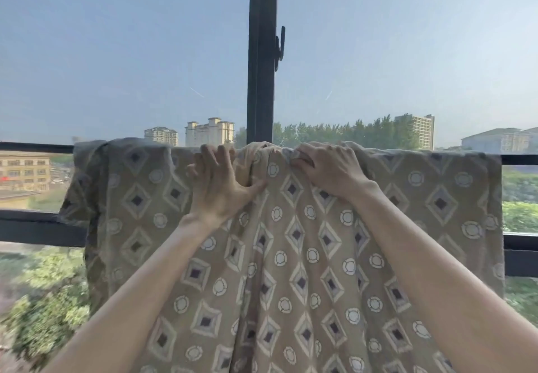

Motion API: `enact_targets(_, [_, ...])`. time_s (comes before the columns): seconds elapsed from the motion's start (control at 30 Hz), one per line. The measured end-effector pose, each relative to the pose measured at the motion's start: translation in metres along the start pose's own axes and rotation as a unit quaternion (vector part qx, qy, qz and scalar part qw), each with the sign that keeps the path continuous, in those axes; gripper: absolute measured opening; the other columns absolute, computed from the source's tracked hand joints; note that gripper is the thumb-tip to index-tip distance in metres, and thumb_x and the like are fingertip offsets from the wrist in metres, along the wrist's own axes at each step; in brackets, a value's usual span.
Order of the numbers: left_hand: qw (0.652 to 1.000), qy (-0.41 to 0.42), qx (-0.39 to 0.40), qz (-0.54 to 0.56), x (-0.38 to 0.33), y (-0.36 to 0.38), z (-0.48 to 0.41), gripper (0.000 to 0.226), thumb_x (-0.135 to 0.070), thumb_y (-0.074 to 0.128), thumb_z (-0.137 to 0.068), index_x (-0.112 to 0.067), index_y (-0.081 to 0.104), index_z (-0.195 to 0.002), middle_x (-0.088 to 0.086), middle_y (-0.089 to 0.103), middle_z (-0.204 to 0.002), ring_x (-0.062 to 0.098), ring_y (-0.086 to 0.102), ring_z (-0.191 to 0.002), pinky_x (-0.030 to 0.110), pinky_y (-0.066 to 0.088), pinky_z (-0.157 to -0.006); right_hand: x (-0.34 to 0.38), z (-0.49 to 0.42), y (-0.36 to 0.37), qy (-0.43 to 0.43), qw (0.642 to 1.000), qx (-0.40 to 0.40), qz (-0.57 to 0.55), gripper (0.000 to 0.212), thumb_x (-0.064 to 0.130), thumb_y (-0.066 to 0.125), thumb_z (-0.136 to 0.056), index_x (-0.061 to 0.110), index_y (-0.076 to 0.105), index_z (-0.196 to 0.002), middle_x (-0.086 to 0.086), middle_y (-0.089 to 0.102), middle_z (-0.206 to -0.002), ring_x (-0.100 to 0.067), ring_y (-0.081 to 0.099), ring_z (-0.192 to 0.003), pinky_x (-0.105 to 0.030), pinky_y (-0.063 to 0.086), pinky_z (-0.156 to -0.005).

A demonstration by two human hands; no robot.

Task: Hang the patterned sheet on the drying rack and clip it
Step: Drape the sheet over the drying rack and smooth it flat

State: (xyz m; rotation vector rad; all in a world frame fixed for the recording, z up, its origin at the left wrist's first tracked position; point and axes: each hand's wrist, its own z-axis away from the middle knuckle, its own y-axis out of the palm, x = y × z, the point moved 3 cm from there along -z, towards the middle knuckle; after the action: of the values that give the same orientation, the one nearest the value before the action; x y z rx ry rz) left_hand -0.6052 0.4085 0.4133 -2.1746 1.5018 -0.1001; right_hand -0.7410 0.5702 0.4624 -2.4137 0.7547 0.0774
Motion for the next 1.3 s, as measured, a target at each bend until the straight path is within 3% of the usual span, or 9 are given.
enact_targets(0.23, [0.999, -0.002, 0.043, -0.03, 0.021, 0.019, 0.018, 0.063, -0.056, 0.054, -0.084, -0.009, 0.043, -0.124, 0.011, 0.057, -0.116, 0.032, 0.052, -0.11, 0.046, 0.038, -0.096, 0.022, -0.001, 0.012, 0.108, 0.993, 0.041, 0.012, 0.031, 0.028, 0.032, -0.1, 0.012, 0.053, -0.118, -0.007, 0.058, -0.121, -0.026, 0.046, -0.118, -0.04, 0.025, -0.105])
enact_targets(0.4, [0.995, 0.086, 0.016, 0.046, 0.037, 0.012, 0.012, 0.015, -0.01, 0.051, -0.09, -0.014, 0.052, -0.104, 0.008, 0.065, -0.09, 0.03, 0.063, -0.08, 0.032, 0.038, -0.058, 0.031, 0.003, 0.018, 0.161, 0.986, 0.013, 0.031, 0.028, 0.008, 0.034, -0.098, 0.007, 0.048, -0.123, -0.011, 0.053, -0.123, -0.028, 0.04, -0.125, -0.038, 0.011, -0.116])
enact_targets(0.5, [0.985, 0.102, -0.016, 0.137, 0.045, -0.002, 0.003, 0.002, -0.014, 0.051, -0.093, -0.015, 0.053, -0.092, 0.007, 0.062, -0.082, 0.029, 0.061, -0.068, 0.032, 0.039, -0.053, 0.044, 0.006, 0.017, 0.156, 0.987, 0.022, -0.033, 0.05, -0.003, 0.039, -0.092, 0.013, 0.035, -0.139, -0.009, 0.042, -0.137, -0.026, 0.031, -0.13, -0.045, 0.029, -0.109])
enact_targets(0.6, [0.974, 0.119, -0.03, 0.188, 0.048, -0.015, -0.011, 0.005, -0.017, 0.053, -0.093, -0.015, 0.054, -0.089, 0.004, 0.063, -0.081, 0.026, 0.061, -0.066, 0.038, 0.051, -0.056, 0.065, 0.01, 0.011, 0.102, 0.985, -0.036, -0.134, 0.053, 0.029, 0.052, -0.095, 0.017, 0.031, -0.142, -0.003, 0.037, -0.144, -0.02, 0.026, -0.135, -0.047, 0.031, -0.109])
enact_targets(0.77, [0.964, 0.137, -0.047, 0.223, 0.046, -0.025, -0.019, 0.013, -0.017, 0.055, -0.093, -0.013, 0.06, -0.104, 0.008, 0.068, -0.096, 0.027, 0.064, -0.078, 0.039, 0.055, -0.062, 0.087, 0.048, 0.029, 0.133, 0.983, -0.126, -0.015, 0.088, 0.067, 0.067, -0.066, 0.01, 0.041, -0.127, -0.008, 0.04, -0.135, -0.031, 0.035, -0.123, -0.05, 0.034, -0.102])
enact_targets(0.87, [0.96, 0.14, -0.068, 0.231, 0.048, -0.025, -0.018, 0.011, -0.019, 0.054, -0.094, -0.014, 0.06, -0.103, 0.005, 0.066, -0.097, 0.024, 0.061, -0.081, 0.038, 0.053, -0.063, 0.106, 0.068, 0.048, 0.218, 0.975, -0.036, 0.001, 0.122, 0.083, 0.054, -0.053, 0.012, 0.021, -0.146, -0.007, 0.024, -0.148, -0.032, 0.023, -0.134, -0.053, 0.015, -0.113])
enact_targets(0.93, [0.957, 0.153, -0.068, 0.236, 0.051, -0.024, -0.019, 0.009, -0.022, 0.052, -0.095, -0.015, 0.057, -0.098, 0.002, 0.064, -0.094, 0.024, 0.058, -0.08, 0.039, 0.052, -0.063, 0.114, 0.072, 0.056, 0.228, 0.973, -0.019, 0.023, 0.127, 0.084, 0.051, -0.052, 0.013, 0.01, -0.15, -0.008, 0.019, -0.151, -0.032, 0.021, -0.136, -0.051, 0.019, -0.111])
enact_targets(1.13, [0.939, 0.205, -0.056, 0.269, 0.061, -0.031, -0.02, 0.018, -0.034, 0.054, -0.093, -0.016, 0.055, -0.092, -0.004, 0.06, -0.083, 0.019, 0.054, -0.071, 0.036, 0.048, -0.059, 0.121, 0.075, 0.056, 0.231, 0.96, -0.13, 0.086, 0.087, 0.059, 0.08, -0.053, 0.008, 0.054, -0.118, -0.009, 0.056, -0.116, -0.032, 0.052, -0.106, -0.047, 0.045, -0.086])
enact_targets(1.3, [0.929, 0.217, -0.056, 0.293, 0.059, -0.046, -0.015, 0.027, -0.038, 0.053, -0.092, -0.011, 0.058, -0.09, -0.002, 0.062, -0.078, 0.014, 0.05, -0.064, 0.023, 0.034, -0.053, 0.13, 0.075, 0.056, 0.228, 0.952, -0.182, 0.098, 0.048, 0.047, 0.07, -0.073, 0.01, 0.055, -0.098, -0.007, 0.06, -0.094, -0.029, 0.057, -0.085, -0.041, 0.045, -0.07])
